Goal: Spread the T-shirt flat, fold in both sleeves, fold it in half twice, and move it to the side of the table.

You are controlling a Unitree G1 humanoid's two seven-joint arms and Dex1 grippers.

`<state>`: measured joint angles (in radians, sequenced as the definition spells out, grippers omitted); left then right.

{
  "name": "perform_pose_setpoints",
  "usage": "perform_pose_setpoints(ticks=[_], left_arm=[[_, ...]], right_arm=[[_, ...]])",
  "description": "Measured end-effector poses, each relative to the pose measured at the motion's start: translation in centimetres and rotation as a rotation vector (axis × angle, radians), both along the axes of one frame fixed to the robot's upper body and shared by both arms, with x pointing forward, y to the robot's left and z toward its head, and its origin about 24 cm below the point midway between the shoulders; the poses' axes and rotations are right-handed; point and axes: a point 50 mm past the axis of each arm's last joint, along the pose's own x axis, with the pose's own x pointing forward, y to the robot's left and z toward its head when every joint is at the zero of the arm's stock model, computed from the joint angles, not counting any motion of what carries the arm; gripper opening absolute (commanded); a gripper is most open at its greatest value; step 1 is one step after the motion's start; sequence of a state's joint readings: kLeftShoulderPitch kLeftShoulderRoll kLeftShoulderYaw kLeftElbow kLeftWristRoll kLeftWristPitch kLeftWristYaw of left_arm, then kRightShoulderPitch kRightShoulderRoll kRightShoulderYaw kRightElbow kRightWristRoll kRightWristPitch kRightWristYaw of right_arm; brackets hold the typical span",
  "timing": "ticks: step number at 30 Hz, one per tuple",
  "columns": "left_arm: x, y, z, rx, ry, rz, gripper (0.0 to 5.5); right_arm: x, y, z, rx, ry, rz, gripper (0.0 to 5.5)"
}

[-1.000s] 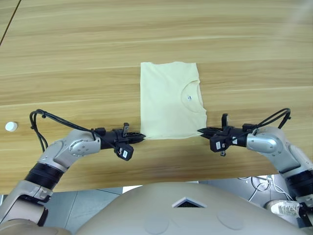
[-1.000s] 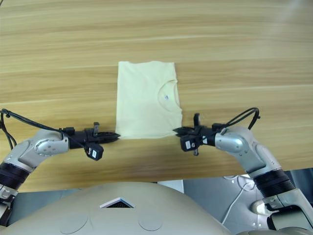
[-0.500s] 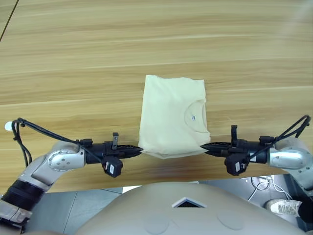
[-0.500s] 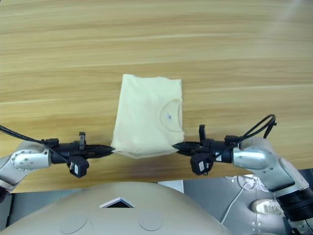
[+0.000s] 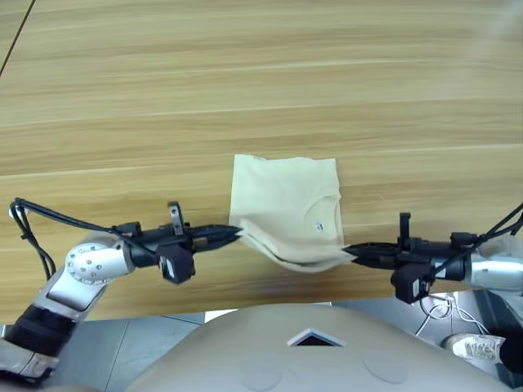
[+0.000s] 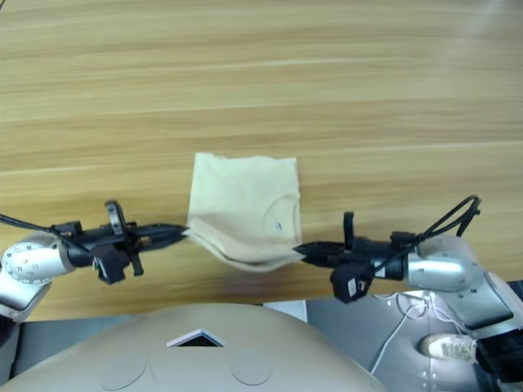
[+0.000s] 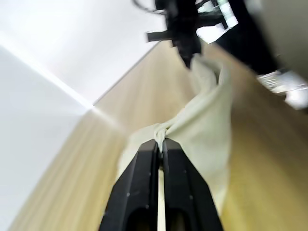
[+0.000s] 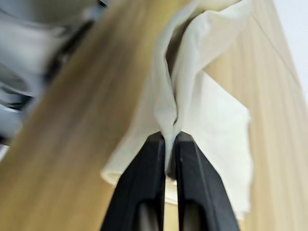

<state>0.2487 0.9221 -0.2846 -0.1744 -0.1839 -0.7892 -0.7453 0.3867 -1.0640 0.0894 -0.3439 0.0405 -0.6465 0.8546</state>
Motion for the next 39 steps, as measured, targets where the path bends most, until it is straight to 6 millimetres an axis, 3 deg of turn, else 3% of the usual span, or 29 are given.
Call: perform_pose_setpoints(ticks=[9, 18, 29, 32, 39], left_arm=[[4.7, 0.9, -0.8, -0.05, -0.038, 0.249, 0.0], [9.0, 0.3, -3.0, 0.069, -0.057, 0.414, 0.0], [11.6, -0.7, -6.5, 0.229, -0.028, 0.478, 0.0], [12.6, -1.2, -6.6, 0.223, -0.021, 0.473, 0.0], [15.0, -1.5, -7.0, 0.272, 0.017, 0.516, 1.36]], right_arm=[[5.4, -0.1, 0.7, 0.0, -0.134, -0.228, 0.11], [9.6, 0.4, -0.9, -0.095, -0.225, -0.364, 0.11], [12.5, 2.5, -5.6, -0.222, -0.231, -0.385, 0.11], [12.9, 2.5, -6.5, -0.253, -0.25, -0.401, 0.76], [13.9, 1.7, -6.4, -0.232, -0.271, -0.492, 2.03]])
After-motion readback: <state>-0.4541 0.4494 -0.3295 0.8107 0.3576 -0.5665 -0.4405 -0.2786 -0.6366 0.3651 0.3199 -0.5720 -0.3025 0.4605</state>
